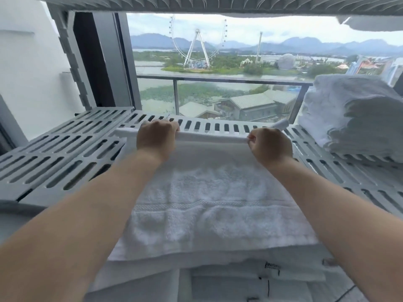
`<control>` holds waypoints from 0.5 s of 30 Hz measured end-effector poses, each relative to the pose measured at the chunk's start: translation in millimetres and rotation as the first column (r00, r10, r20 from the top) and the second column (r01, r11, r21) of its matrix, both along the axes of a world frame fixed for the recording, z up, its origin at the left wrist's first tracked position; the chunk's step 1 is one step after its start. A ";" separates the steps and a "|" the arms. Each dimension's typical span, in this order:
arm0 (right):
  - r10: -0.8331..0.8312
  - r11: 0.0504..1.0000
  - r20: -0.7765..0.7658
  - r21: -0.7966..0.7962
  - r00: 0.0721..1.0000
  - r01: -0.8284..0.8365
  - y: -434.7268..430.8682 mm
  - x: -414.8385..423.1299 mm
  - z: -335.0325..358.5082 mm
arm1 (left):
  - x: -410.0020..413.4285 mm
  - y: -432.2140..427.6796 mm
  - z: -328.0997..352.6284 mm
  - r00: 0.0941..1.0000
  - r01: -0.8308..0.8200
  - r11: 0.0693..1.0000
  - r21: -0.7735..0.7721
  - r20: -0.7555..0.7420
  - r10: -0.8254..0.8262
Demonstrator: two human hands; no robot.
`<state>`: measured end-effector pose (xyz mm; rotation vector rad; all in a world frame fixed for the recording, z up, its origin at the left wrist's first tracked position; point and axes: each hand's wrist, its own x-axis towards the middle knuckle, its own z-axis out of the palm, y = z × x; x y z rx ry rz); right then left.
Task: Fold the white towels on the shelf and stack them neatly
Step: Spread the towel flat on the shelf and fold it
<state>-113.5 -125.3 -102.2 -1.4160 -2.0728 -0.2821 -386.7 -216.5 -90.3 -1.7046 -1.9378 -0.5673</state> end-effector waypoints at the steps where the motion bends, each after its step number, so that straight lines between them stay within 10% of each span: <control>1: -0.005 1.000 0.026 0.000 1.000 0.005 -6.2 3.2 -0.8 | 3.4 -7.2 -0.8 1.000 0.001 1.000 -0.009 0.007 -0.001; 15: 0.003 0.999 0.129 0.045 0.992 -0.008 -17.6 17.1 -28.5 | 23.0 -37.7 -39.9 0.973 -0.046 0.999 0.022 0.227 0.040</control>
